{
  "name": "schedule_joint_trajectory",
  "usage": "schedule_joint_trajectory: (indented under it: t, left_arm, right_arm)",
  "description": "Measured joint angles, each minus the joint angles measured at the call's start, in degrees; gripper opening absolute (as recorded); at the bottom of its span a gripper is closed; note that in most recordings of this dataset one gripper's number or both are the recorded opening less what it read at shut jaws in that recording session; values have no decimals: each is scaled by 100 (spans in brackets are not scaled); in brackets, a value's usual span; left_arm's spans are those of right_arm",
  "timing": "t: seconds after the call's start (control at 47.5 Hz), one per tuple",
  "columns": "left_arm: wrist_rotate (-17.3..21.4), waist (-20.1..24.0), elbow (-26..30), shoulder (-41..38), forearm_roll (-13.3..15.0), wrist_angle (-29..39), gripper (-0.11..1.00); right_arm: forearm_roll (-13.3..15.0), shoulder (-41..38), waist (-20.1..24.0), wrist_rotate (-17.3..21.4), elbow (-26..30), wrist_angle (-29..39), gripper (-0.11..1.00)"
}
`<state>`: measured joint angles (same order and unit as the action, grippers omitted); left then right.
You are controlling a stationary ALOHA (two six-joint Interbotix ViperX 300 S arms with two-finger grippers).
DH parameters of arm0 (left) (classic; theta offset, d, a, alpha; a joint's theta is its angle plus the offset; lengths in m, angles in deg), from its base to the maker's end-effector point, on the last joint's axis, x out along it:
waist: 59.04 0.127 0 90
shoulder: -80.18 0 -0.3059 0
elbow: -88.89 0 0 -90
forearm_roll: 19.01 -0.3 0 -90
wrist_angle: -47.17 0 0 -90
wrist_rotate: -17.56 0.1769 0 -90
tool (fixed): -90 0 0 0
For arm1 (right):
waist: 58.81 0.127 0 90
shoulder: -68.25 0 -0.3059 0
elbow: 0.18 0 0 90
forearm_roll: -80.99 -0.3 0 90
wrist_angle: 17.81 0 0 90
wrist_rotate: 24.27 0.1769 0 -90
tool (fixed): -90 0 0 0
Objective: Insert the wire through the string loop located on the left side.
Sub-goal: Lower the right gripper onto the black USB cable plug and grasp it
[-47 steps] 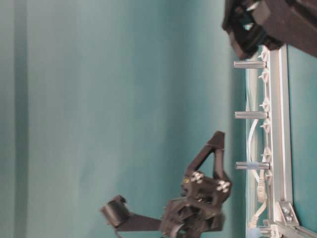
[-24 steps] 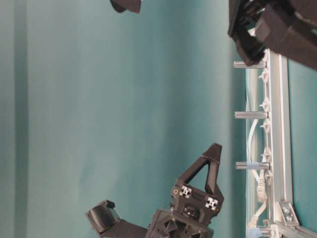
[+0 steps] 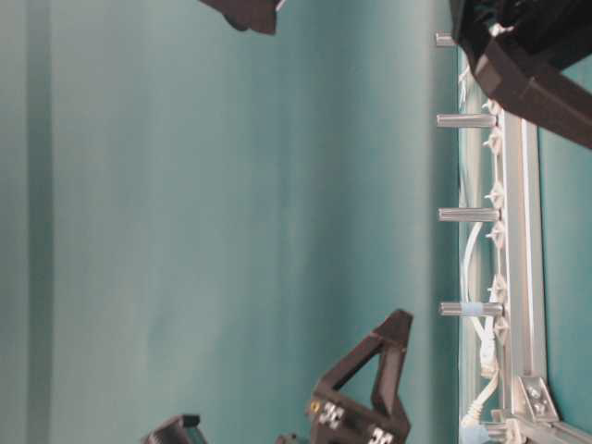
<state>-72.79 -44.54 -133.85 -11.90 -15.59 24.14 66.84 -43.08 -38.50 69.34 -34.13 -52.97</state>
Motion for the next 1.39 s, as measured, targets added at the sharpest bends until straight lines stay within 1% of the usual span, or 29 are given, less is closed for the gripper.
schedule_joint_trajectory:
  t: [0.211, 0.337, 0.442, 0.653, 0.737, 0.821, 0.948, 1.116, 1.39]
  left_arm:
    - [0, -62, -167, 272, 9, 149, 73]
    - [-9, -105, -202, 290, 0, 290, 77]
    - [-18, -114, -202, 299, 9, 360, 81]
    - [-18, -123, -211, 299, 0, 369, 81]
    - [-18, -123, -220, 299, 0, 378, 81]
    - [-18, -123, -246, 299, 0, 378, 81]
    - [-18, -123, -281, 299, 0, 378, 81]
    - [-18, -123, -352, 299, 0, 378, 81]
    - [-18, -123, -501, 316, 9, 378, 81]
  right_arm:
    - [-272, -9, 97, 9, 18, -9, 79]
    - [-448, -105, 132, 0, 62, 0, 79]
    - [-624, -272, 211, -79, 158, 0, 79]
    - [-958, -580, 422, -246, 396, 53, 79]
    - [-1143, -668, 439, -299, 466, 105, 79]
    - [-1257, -738, 448, -369, 519, 132, 79]
    - [-1318, -809, 492, -457, 589, 202, 79]
    - [-1389, -940, 536, -457, 686, 308, 79]
    - [-1397, -1081, 562, -457, 773, 352, 78]
